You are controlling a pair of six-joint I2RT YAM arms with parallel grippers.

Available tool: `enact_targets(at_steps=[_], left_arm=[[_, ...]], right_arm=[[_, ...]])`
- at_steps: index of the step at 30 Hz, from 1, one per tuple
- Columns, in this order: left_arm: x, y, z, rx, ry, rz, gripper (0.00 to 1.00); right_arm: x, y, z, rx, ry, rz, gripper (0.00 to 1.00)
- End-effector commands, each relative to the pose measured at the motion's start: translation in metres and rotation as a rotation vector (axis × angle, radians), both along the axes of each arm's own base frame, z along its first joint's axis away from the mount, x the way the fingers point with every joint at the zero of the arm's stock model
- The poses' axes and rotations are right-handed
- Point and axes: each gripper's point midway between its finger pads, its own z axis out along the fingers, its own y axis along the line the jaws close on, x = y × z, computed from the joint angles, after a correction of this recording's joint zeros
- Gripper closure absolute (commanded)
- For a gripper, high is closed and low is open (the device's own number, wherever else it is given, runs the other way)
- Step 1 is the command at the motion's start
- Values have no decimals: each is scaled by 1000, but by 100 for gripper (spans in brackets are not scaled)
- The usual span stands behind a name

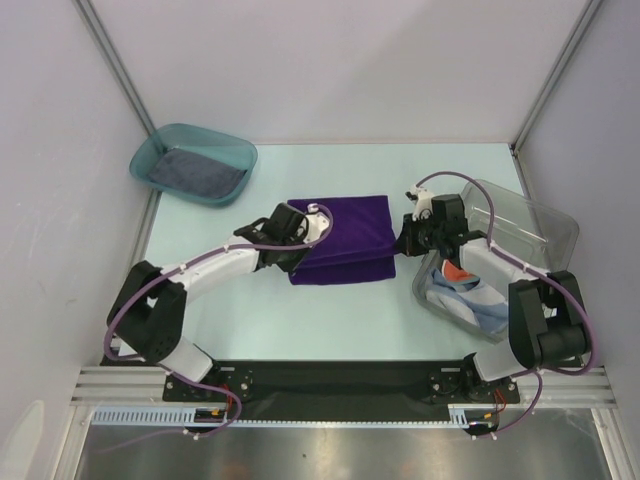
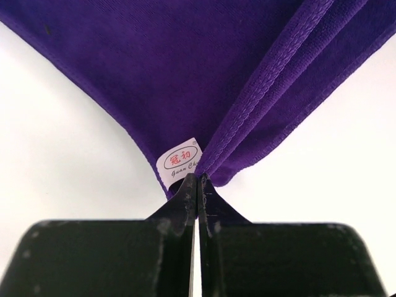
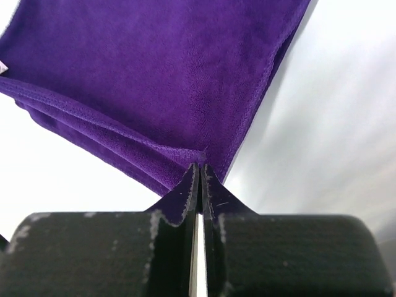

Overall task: Fold and stack the towels
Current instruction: Fold the towel

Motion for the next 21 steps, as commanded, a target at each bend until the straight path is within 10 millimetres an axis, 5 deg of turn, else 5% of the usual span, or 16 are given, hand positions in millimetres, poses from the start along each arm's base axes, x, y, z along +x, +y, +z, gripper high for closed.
enact_targets(at_steps=[1, 10, 21], left_arm=[[-9, 0, -9, 3, 50, 11, 100], [-22, -2, -18, 9, 105, 8, 85], [-28, -1, -16, 13, 137, 19, 79]], right_arm=[[2, 0, -4, -40, 23, 19, 96], [-5, 4, -11, -68, 46, 31, 89], [-9, 1, -5, -85, 59, 26, 69]])
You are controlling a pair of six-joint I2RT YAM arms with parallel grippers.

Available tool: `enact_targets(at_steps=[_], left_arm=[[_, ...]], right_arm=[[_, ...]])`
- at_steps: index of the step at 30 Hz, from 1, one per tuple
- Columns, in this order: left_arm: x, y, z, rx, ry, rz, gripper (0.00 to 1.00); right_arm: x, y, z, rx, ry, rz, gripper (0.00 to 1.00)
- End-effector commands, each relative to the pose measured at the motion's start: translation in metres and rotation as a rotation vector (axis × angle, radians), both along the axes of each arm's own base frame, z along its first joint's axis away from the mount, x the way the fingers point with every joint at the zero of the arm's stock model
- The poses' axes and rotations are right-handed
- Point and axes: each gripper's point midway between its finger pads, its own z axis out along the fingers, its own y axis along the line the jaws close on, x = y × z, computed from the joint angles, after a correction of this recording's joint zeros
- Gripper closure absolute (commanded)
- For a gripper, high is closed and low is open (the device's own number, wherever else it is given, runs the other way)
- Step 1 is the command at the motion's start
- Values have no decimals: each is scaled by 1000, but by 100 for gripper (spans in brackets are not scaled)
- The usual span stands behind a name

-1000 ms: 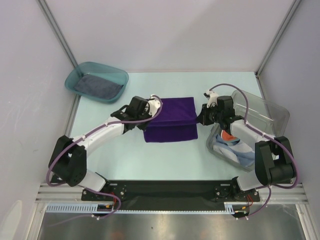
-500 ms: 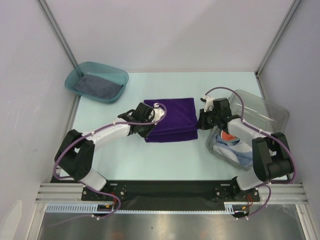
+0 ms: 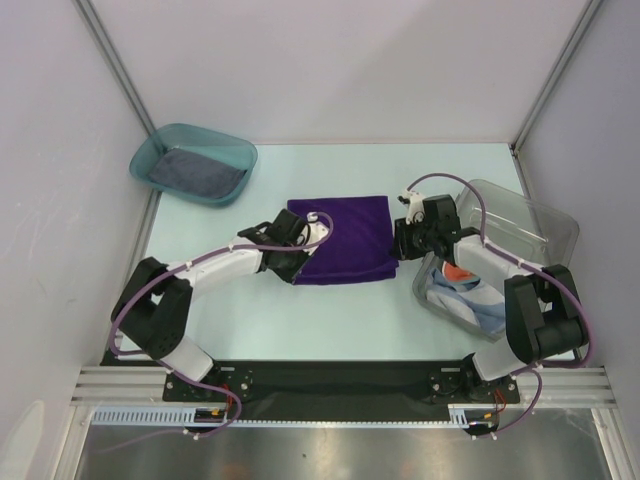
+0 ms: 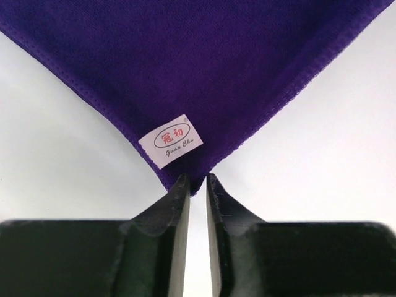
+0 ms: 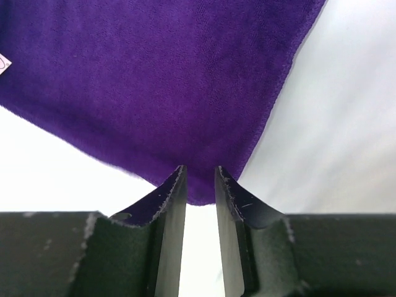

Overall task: Fold and stack the towels
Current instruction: Fold the towel

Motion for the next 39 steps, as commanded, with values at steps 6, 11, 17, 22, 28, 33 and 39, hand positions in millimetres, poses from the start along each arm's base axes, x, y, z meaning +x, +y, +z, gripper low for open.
enact_targets(at_steps=[6, 11, 17, 22, 28, 33, 39], left_arm=[[-5, -9, 29, -60, 5, 19, 69], [13, -5, 43, -72, -54, 113, 55], [65, 12, 54, -138, -101, 347, 53], [133, 30, 73, -218, -157, 511, 54], [200, 27, 64, -214, -192, 495, 54], [246, 18, 63, -246, -207, 435, 53], [273, 30, 40, -228, -182, 457, 52]], right_arm=[[5, -4, 38, -17, -25, 0, 69], [19, -2, 56, -22, -61, -19, 70], [55, 7, 56, -85, -97, -91, 72], [112, 12, 43, -113, -96, -194, 70], [163, 10, 8, -118, -49, -236, 68], [192, 9, -6, -83, -38, -242, 62], [219, 1, -26, -59, -10, -251, 64]])
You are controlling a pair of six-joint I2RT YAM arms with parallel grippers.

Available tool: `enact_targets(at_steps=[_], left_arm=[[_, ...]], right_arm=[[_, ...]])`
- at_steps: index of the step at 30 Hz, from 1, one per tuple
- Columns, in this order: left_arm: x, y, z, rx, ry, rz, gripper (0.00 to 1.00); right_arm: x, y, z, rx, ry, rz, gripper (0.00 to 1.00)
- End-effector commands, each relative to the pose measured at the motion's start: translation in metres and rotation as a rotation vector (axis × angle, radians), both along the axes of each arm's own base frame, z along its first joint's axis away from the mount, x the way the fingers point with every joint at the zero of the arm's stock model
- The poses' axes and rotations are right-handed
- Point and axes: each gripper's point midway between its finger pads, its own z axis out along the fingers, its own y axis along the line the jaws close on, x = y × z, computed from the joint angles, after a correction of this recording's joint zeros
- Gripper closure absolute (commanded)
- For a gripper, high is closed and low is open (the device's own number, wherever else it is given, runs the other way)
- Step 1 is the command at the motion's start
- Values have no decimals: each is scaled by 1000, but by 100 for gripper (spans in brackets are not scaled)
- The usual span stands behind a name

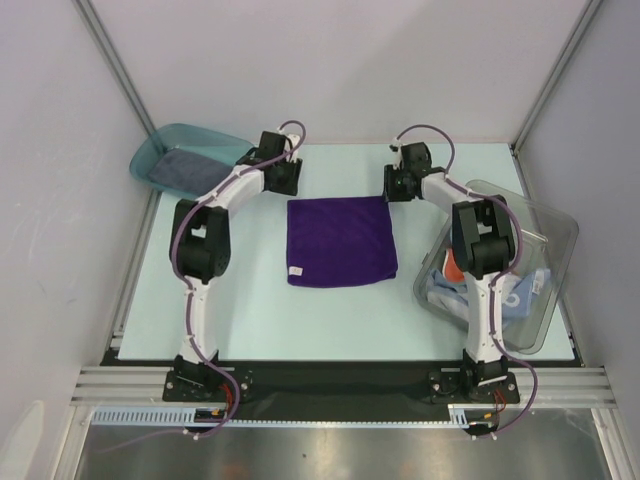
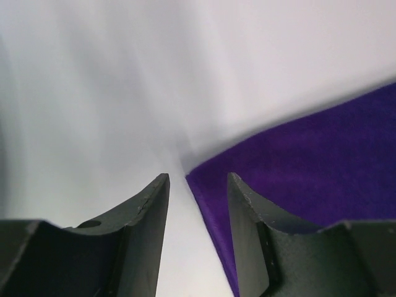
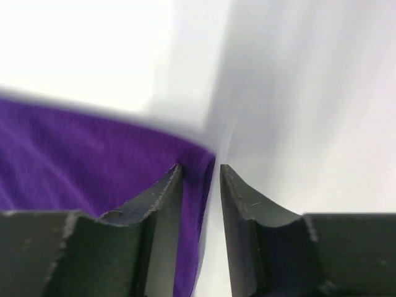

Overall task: Fold and stack the towels
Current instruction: Fold the towel

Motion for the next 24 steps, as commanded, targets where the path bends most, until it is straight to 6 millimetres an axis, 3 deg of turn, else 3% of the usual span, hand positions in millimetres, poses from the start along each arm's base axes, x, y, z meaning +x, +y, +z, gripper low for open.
enact_targets(at_steps=[1, 8, 19, 24], left_arm=[[17, 10, 8, -10, -21, -7, 53], [9, 13, -11, 16, 5, -45, 51], [-5, 3, -9, -47, 27, -91, 50], [-6, 3, -19, -48, 43, -85, 52]], right_arm=[[21, 2, 8, 47, -27, 2, 65], [30, 3, 5, 109, -31, 6, 71], [28, 10, 15, 184, -33, 19, 73], [26, 11, 13, 188, -31, 16, 75]])
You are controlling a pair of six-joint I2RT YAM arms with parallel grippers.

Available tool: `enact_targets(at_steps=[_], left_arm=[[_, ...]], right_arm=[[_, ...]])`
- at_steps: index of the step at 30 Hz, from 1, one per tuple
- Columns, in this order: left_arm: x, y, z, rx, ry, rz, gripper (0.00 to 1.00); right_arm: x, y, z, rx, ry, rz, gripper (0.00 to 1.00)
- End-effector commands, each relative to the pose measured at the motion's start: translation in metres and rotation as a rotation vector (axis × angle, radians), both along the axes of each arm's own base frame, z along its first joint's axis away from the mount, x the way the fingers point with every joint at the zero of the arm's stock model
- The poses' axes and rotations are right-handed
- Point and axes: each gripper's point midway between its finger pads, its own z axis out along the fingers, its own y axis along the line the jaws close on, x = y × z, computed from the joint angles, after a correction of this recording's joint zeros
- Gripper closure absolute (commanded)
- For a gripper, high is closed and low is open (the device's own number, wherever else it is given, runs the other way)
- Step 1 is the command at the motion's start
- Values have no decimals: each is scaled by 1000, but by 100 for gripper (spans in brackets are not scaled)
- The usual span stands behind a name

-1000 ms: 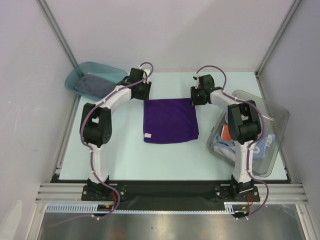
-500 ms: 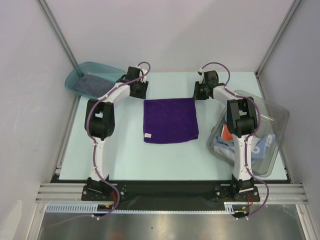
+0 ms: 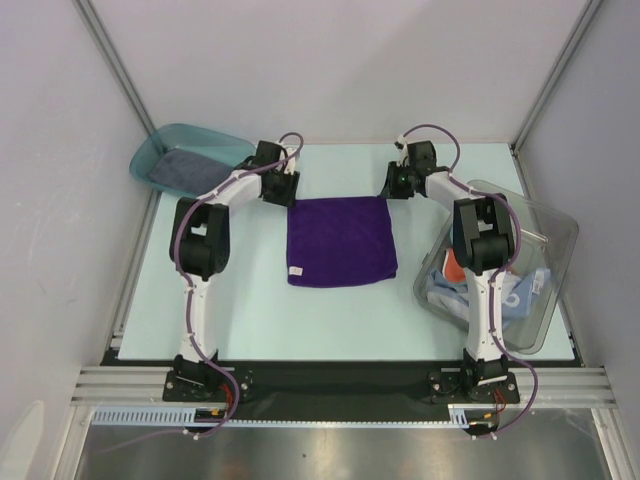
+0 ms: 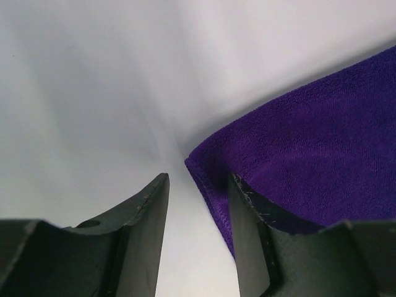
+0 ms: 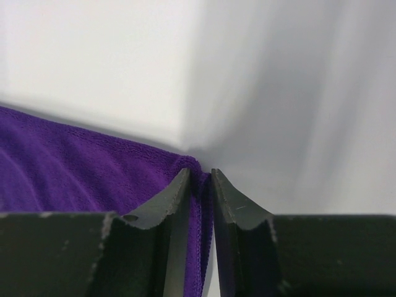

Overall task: Fold and stack the towels
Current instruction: Fold the towel

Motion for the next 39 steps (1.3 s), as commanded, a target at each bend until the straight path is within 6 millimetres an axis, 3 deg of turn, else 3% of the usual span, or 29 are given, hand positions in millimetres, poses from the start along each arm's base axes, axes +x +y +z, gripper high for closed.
enact_targets(at_steps=[1, 5, 8, 12, 20, 28, 29, 30, 35, 36, 38, 39], left_arm=[[9, -8, 21, -40, -60, -16, 52], [13, -9, 20, -43, -57, -14, 56], [14, -13, 22, -65, -62, -26, 68], [19, -17, 20, -71, -52, -30, 100], [37, -16, 28, -76, -85, -9, 100], [55, 10, 22, -49, -57, 89, 100], [63, 10, 31, -51, -77, 89, 100], [59, 12, 17, -37, -34, 93, 99], [64, 12, 16, -36, -21, 98, 100], [64, 13, 18, -35, -24, 101, 99], [66, 13, 19, -36, -31, 107, 88], [67, 12, 21, -40, -36, 105, 77]], right_arm=[[9, 3, 13, 32, -43, 1, 76], [11, 1, 15, 30, -50, -1, 80], [14, -2, 15, 31, -57, -3, 87], [19, -5, 11, 43, -67, -13, 100], [28, -3, 12, 83, -126, -8, 100], [34, -13, 5, 93, -139, -54, 100], [34, -12, 4, 96, -135, -56, 100], [39, -13, 9, 102, -165, -58, 100], [42, -11, 9, 113, -167, -63, 100], [42, -11, 8, 113, -166, -64, 100], [43, -9, 9, 122, -168, -56, 100], [40, -6, 8, 130, -150, -41, 90]])
